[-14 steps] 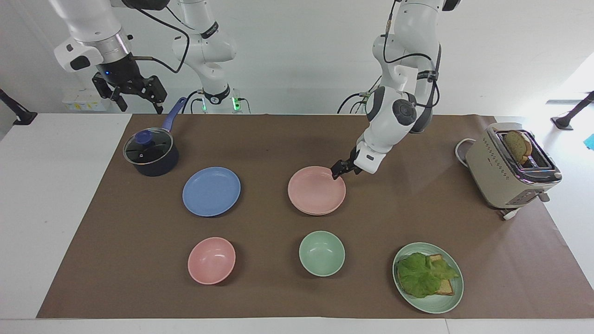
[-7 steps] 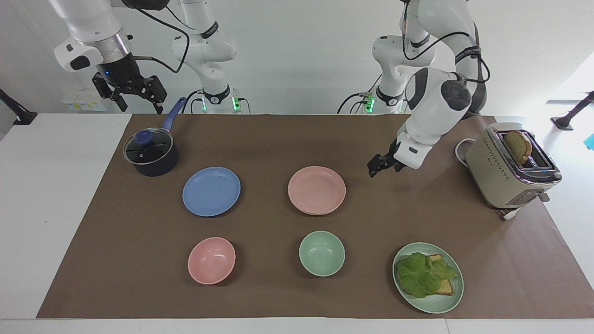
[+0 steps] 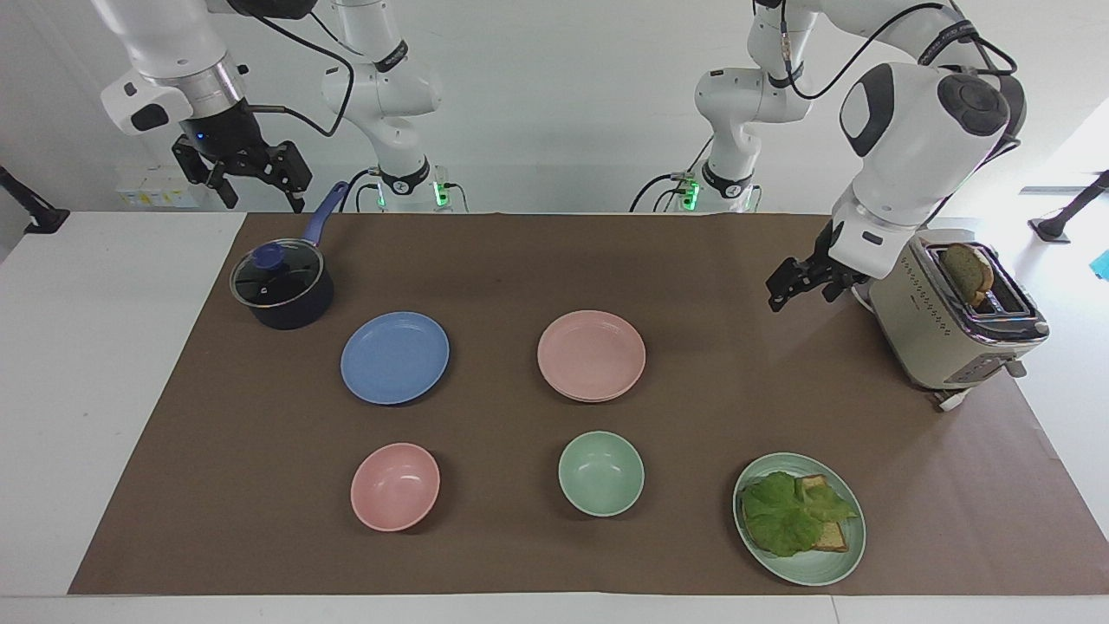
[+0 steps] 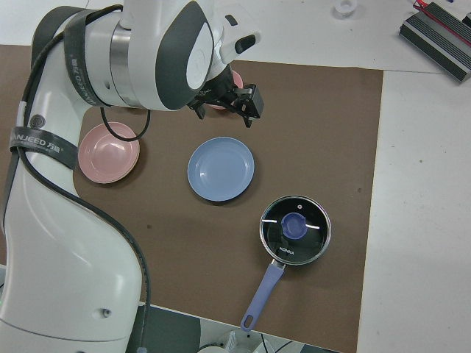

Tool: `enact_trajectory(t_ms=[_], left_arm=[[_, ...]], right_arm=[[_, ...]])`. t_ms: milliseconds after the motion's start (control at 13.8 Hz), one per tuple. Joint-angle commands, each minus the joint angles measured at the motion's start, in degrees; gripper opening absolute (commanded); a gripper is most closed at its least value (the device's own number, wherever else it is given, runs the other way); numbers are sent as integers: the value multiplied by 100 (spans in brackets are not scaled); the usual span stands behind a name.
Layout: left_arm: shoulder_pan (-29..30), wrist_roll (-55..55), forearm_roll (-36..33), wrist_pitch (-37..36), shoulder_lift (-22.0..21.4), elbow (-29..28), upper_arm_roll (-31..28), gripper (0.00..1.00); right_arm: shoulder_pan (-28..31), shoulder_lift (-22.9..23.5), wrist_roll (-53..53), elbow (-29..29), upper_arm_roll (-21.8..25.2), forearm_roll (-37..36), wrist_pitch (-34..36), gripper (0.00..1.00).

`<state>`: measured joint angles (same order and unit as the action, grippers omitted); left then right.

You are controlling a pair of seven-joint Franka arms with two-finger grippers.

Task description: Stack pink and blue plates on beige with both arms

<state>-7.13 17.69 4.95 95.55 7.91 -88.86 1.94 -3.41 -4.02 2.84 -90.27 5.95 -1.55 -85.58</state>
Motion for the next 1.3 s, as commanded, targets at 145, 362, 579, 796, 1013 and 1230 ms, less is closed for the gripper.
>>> enact_trajectory(t_ms=[145, 362, 579, 796, 1013, 1230], left_arm=[[273, -800, -416, -590, -113, 273, -106, 100], [518, -1222, -442, -809, -131, 491, -142, 100], [599, -1399, -451, -872, -210, 528, -151, 100], [599, -1399, -451, -845, -237, 528, -133, 100], [590, -1391, -451, -819, -281, 528, -89, 100], [590, -1391, -407, -766, -342, 519, -89, 100]], right_arm=[[25, -72, -108, -79, -6, -12, 24, 100], [33, -72, -108, -79, -6, -12, 24, 100], [33, -72, -99, -79, -6, -12, 24, 100], [33, -72, -108, -79, -6, -21, 24, 100], [33, -72, -108, -79, -6, -12, 24, 100], [33, -72, -108, -79, -6, -12, 24, 100]])
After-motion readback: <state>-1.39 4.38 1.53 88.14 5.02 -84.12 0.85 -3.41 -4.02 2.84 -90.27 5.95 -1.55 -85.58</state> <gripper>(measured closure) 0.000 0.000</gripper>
